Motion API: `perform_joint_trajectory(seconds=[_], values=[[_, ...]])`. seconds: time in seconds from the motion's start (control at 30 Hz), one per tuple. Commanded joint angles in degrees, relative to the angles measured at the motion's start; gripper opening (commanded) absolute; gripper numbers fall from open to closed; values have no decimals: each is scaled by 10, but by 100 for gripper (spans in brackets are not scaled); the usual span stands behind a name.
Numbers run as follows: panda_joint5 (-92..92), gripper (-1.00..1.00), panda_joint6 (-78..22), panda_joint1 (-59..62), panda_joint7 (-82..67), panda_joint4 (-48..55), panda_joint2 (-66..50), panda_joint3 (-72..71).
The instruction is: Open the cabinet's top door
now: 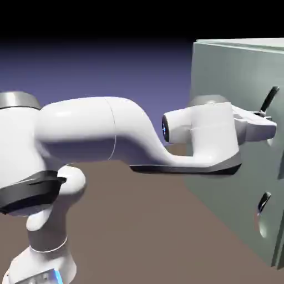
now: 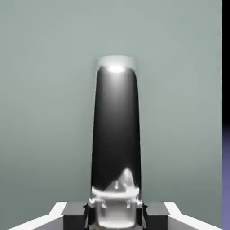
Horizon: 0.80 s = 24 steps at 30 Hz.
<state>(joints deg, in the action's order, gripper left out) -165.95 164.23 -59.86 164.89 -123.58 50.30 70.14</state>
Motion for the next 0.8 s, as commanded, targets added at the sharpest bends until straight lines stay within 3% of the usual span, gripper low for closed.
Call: perform_joint_trajectory(seconds=[0.0, 0.77], values=[[4, -100, -8, 21, 7, -16, -6, -14], [260, -100, -118, 497, 10, -321, 37, -434]])
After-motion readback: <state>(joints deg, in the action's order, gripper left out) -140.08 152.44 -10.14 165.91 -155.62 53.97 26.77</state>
